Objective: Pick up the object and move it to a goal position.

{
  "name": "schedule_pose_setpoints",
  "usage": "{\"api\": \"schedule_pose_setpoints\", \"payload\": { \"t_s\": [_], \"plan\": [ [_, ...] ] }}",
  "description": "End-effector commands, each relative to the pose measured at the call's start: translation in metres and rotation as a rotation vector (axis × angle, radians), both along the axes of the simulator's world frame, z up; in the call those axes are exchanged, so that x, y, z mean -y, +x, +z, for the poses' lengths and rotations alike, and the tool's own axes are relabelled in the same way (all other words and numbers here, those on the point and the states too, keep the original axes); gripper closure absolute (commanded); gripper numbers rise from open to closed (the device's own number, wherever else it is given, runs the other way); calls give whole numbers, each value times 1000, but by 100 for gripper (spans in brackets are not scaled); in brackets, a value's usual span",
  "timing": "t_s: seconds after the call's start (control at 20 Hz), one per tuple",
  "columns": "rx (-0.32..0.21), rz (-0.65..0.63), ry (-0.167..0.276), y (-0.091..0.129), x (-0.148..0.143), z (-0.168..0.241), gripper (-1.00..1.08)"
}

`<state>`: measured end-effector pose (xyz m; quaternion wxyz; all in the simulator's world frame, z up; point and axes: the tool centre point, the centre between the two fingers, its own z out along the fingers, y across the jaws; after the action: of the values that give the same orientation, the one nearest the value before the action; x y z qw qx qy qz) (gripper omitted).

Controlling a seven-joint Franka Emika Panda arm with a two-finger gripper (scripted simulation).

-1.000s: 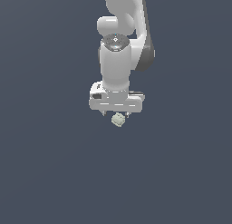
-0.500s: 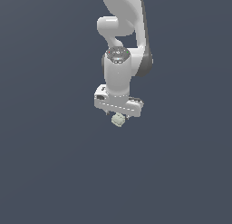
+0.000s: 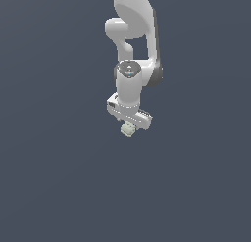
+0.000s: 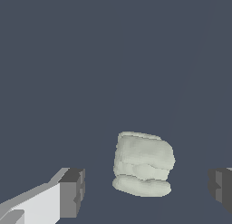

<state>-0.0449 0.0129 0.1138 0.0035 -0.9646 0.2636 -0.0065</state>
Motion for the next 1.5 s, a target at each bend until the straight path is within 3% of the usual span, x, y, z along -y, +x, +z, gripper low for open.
{"api": "schedule_pose_setpoints", "payload": {
  "t_s": [0.0,0.5,0.85,1.45],
  "plan": [
    [-4,-49,0,-7,-1,-8,-92],
    [-14,-145,-2,-21,-2,-23,-92],
    [-15,-144,-2,-21,-2,-28,-92],
    [-15,-148,-2,-22,-2,-72,-92]
  ]
}}
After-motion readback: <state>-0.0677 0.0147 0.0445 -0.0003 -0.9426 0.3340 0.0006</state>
